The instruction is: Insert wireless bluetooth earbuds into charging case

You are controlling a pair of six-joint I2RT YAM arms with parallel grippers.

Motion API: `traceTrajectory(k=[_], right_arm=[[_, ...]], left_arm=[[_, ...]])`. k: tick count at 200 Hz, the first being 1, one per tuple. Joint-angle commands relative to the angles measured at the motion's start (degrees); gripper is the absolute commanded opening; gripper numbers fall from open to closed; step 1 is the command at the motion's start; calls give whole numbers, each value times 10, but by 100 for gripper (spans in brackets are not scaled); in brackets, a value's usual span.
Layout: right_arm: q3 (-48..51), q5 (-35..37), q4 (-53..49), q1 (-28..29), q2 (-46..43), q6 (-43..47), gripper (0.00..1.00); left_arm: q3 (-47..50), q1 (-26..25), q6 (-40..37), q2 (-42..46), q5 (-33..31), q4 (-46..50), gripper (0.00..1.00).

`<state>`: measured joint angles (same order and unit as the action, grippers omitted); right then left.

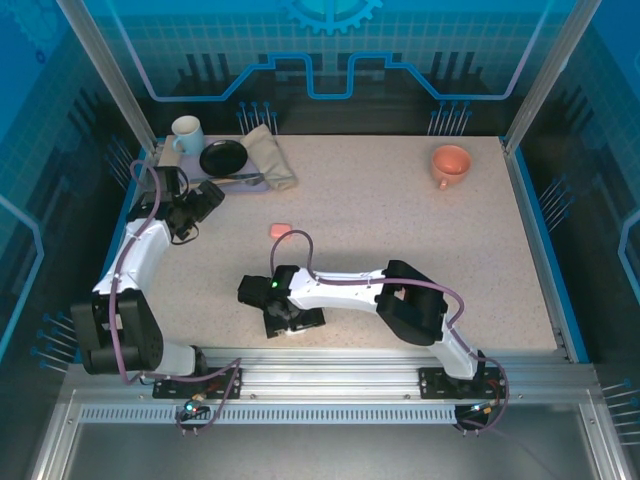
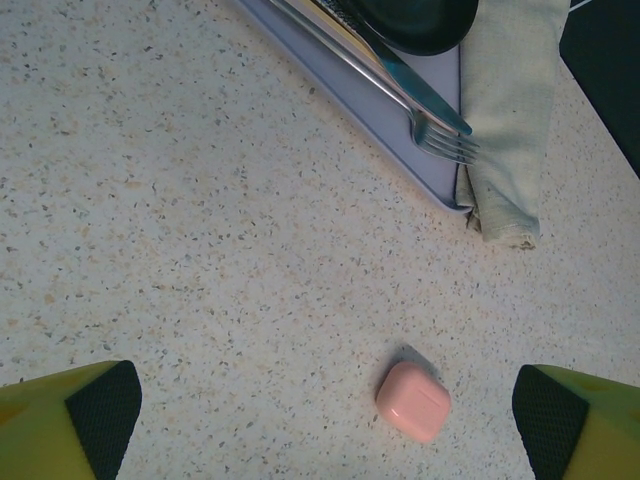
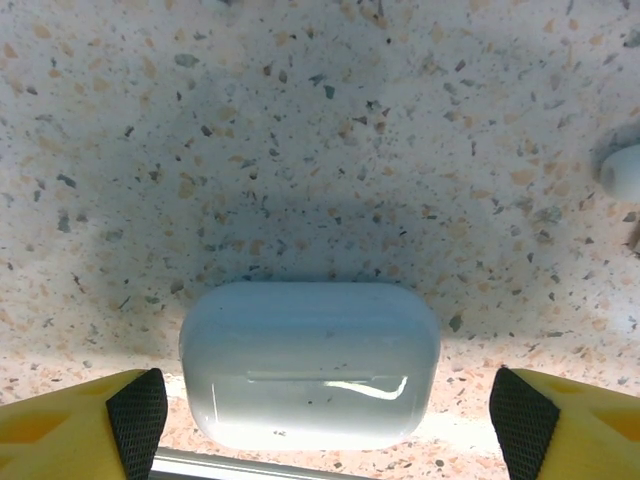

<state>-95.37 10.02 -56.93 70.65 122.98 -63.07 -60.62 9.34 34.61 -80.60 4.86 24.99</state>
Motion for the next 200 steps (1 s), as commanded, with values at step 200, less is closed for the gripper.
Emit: traceTrajectory(k=[200], right_arm=[[19,-7,11,-10,10,-29,62]], left_arm=[[6,8,17,4,31,-9,99]])
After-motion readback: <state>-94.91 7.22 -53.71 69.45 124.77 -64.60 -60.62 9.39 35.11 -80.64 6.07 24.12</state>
